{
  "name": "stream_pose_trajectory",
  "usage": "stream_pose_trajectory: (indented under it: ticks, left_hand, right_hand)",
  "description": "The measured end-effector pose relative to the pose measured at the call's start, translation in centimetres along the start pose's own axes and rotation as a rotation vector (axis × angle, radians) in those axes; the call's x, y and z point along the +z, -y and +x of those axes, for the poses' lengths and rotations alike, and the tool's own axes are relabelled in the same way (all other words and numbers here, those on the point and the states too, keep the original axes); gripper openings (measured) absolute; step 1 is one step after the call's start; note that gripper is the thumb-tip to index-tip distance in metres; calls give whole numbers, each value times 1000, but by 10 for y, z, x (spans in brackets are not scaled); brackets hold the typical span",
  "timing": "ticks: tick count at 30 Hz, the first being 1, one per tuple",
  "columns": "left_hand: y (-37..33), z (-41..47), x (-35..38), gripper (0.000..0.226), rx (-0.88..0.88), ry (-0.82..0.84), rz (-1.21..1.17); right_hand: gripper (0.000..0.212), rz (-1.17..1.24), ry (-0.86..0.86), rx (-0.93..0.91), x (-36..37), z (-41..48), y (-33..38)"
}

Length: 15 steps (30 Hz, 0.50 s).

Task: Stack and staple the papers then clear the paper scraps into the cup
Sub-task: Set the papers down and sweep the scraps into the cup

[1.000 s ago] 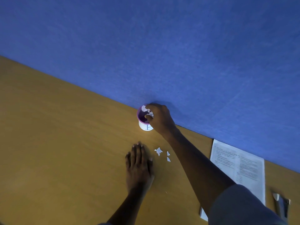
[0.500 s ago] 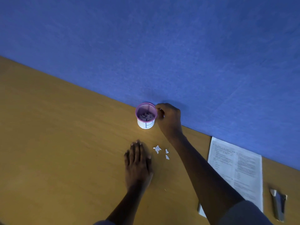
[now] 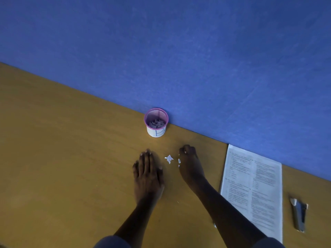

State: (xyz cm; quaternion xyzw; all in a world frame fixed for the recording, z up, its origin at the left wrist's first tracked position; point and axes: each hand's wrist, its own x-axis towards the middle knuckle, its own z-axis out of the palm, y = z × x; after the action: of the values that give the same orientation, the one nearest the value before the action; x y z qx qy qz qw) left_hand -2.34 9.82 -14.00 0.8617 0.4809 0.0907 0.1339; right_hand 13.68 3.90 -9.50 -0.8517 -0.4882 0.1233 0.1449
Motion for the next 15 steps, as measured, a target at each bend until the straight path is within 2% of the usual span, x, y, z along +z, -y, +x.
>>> stream_pose_trajectory:
  ticks: [2,8,15]
  left_hand:
    - [-1,-1,-1,63,0,1,0]
    - [-5,1,-5,63,-1,2,0]
    - [0,0,1,63,15,37,32]
  right_hand:
    - [37,17,17,-62,6,-7,7]
    - [46,118,-26,-89,1,7,13]
    - [22,22,0,-319,5,-2,27]
